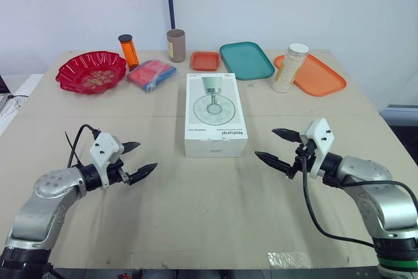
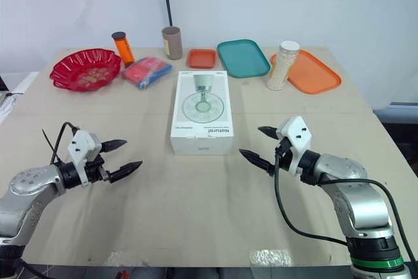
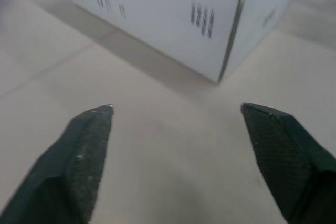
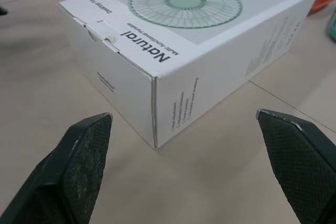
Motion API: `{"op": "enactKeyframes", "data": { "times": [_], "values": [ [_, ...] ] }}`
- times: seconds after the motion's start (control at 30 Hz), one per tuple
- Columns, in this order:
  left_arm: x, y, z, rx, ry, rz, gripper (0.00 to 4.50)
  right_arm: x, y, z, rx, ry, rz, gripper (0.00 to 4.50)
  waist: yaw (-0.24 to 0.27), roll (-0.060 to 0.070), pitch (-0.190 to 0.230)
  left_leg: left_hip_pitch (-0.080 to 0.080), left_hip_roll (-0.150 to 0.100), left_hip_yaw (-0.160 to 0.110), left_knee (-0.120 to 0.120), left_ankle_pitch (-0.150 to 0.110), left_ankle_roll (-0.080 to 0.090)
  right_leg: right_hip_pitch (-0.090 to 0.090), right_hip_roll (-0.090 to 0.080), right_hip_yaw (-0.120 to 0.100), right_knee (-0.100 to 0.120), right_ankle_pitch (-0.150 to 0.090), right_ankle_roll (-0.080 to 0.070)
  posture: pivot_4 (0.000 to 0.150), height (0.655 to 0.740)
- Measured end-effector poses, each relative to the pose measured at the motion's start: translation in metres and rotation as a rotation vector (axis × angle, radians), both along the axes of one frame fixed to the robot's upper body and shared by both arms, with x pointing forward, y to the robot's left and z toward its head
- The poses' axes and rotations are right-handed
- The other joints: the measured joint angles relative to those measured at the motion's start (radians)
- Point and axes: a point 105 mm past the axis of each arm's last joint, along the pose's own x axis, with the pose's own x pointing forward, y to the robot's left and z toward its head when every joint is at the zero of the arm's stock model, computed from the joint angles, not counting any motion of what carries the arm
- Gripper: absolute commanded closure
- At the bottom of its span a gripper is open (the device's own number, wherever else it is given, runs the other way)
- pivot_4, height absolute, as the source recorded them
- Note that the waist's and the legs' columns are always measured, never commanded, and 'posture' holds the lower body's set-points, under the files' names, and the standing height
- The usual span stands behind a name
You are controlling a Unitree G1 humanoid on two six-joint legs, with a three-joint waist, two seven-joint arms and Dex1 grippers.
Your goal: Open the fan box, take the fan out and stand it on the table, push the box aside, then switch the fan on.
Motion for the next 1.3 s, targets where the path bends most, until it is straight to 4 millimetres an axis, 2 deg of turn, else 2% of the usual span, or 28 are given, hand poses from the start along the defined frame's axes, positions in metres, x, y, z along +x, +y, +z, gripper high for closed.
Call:
{"op": "enactKeyframes", "data": {
  "times": [0.1, 0.13, 0.2, 0.23, 0.27, 0.3, 0.37, 0.4, 0.47, 0.6, 0.63, 0.7, 0.87, 1.0, 1.1, 1.3],
  "values": [
    [0.021, -0.007, 0.039, -0.066, -0.094, -0.024, 2.32, -0.002, 0.007, 0.008, 0.007, -0.021, 0.023, 0.00, 0.002, 0.000, 0.000, -0.001, -0.001, -0.001, 0.002, 0.000, 0.000, 0.000, 0.000, 0.000, 0.000, 0.001, 0.001, 0.150, 0.7400],
    [0.029, -0.012, 0.057, -0.091, -0.141, -0.039, 2.84, -0.003, 0.010, 0.013, 0.005, -0.040, 0.030, 0.00, 0.001, -0.001, 0.000, 0.000, -0.001, 0.000, 0.002, 0.000, 0.000, 0.001, 0.000, 0.000, 0.000, 0.001, 0.001, 0.150, 0.7400],
    [0.031, -0.014, 0.064, -0.100, -0.162, -0.046, 2.84, -0.002, 0.012, 0.016, 0.006, -0.053, 0.036, 0.00, 0.001, -0.001, 0.000, 0.000, -0.001, 0.000, 0.002, 0.000, 0.000, 0.001, 0.000, 0.000, 0.000, 0.001, 0.001, 0.150, 0.7400],
    [0.039, -0.020, 0.070, -0.124, -0.168, -0.063, 3.22, -0.002, 0.015, 0.020, 0.006, -0.068, 0.035, 0.00, -0.002, 0.000, -0.001, 0.000, -0.001, 0.002, 0.001, 0.000, 0.001, 0.000, 0.000, 0.000, 0.000, 0.001, 0.001, 0.150, 0.7400],
    [0.041, -0.021, 0.069, -0.130, -0.164, -0.065, 3.22, -0.002, 0.015, 0.020, 0.005, -0.067, 0.032, 0.00, -0.002, 0.000, -0.001, 0.000, -0.001, 0.001, 0.001, 0.000, 0.001, 0.000, 0.000, 0.000, 0.000, 0.001, 0.001, 0.150, 0.7400],
    [0.047, -0.027, 0.069, -0.143, -0.154, -0.077, 3.78, -0.001, 0.020, 0.022, 0.009, -0.070, 0.041, 0.00, -0.002, 0.000, -0.001, -0.001, -0.001, 0.001, 0.001, 0.000, 0.000, -0.001, 0.000, 0.000, 0.000, 0.001, 0.001, 0.150, 0.7400],
    [0.051, -0.036, 0.065, -0.142, -0.133, -0.104, 4.21, -0.002, 0.025, 0.024, 0.012, -0.074, 0.047, 0.00, -0.002, 0.000, 0.000, -0.001, -0.001, 0.001, 0.001, 0.000, 0.000, -0.001, 0.000, 0.000, 0.000, 0.001, 0.001, 0.150, 0.7400],
    [0.059, -0.048, 0.062, -0.130, -0.115, -0.132, 4.43, -0.002, 0.036, 0.027, 0.010, -0.083, 0.075, 0.00, -0.001, -0.001, 0.000, -0.001, -0.001, 0.001, 0.002, 0.000, -0.001, -0.001, 0.000, 0.000, 0.000, 0.001, 0.001, 0.150, 0.7400],
    [0.062, -0.064, 0.058, -0.093, -0.109, -0.181, 4.43, -0.004, 0.049, 0.032, 0.003, -0.102, 0.113, 0.00, -0.001, -0.001, 0.000, -0.001, -0.001, 0.000, 0.002, 0.000, -0.001, -0.001, 0.000, 0.000, 0.000, 0.002, 0.001, 0.150, 0.7400],
    [0.064, -0.076, 0.051, -0.029, -0.141, -0.212, 4.43, -0.005, 0.062, 0.034, -0.005, -0.115, 0.137, 0.00, -0.002, -0.001, 0.000, -0.001, -0.001, 0.001, 0.002, 0.000, -0.001, -0.001, 0.000, 0.000, 0.000, 0.001, 0.001, 0.150, 0.7400],
    [0.066, -0.088, 0.038, 0.030, -0.152, -0.229, 4.43, -0.002, 0.077, 0.037, 0.003, -0.134, 0.152, 0.00, -0.003, -0.001, -0.001, -0.003, -0.001, 0.000, 0.002, 0.001, -0.001, -0.003, 0.000, 0.000, 0.000, 0.002, 0.001, 0.150, 0.7400],
    [0.067, -0.091, 0.031, 0.057, -0.147, -0.229, 4.43, 0.002, 0.085, 0.033, -0.054, -0.156, 0.144, 0.00, -0.002, -0.001, -0.001, -0.006, -0.001, 0.000, 0.004, 0.001, -0.001, -0.006, 0.000, 0.000, 0.002, 0.002, 0.001, 0.150, 0.7400],
    [0.075, -0.081, 0.021, 0.086, -0.136, -0.189, 4.43, 0.019, 0.085, 0.022, -0.187, -0.168, 0.080, 0.00, -0.002, -0.001, -0.001, -0.007, -0.002, -0.001, 0.005, 0.001, -0.001, -0.006, 0.000, 0.000, 0.002, 0.002, 0.001, 0.150, 0.7400],
    [0.076, -0.081, 0.021, 0.101, -0.148, -0.187, 4.43, 0.025, 0.089, 0.023, -0.213, -0.183, 0.072, 0.00, -0.002, -0.001, -0.001, -0.007, -0.002, -0.002, 0.005, 0.001, -0.001, -0.006, 0.000, 0.000, 0.002, 0.002, 0.001, 0.150, 0.7400],
    [0.074, -0.083, 0.019, 0.093, -0.157, -0.184, 4.43, 0.037, 0.084, 0.019, -0.226, -0.177, 0.029, 0.00, -0.002, -0.001, -0.002, -0.007, -0.002, -0.002, 0.005, 0.001, -0.001, -0.006, -0.001, 0.000, 0.003, 0.002, 0.001, 0.150, 0.7400],
    [0.072, -0.085, 0.017, 0.087, -0.160, -0.175, 4.43, 0.040, 0.083, 0.019, -0.242, -0.187, 0.038, 0.00, -0.001, -0.001, -0.002, -0.007, -0.003, -0.002, 0.006, 0.001, -0.001, -0.005, -0.001, 0.000, 0.003, 0.002, 0.001, 0.150, 0.7400]
  ]
}}
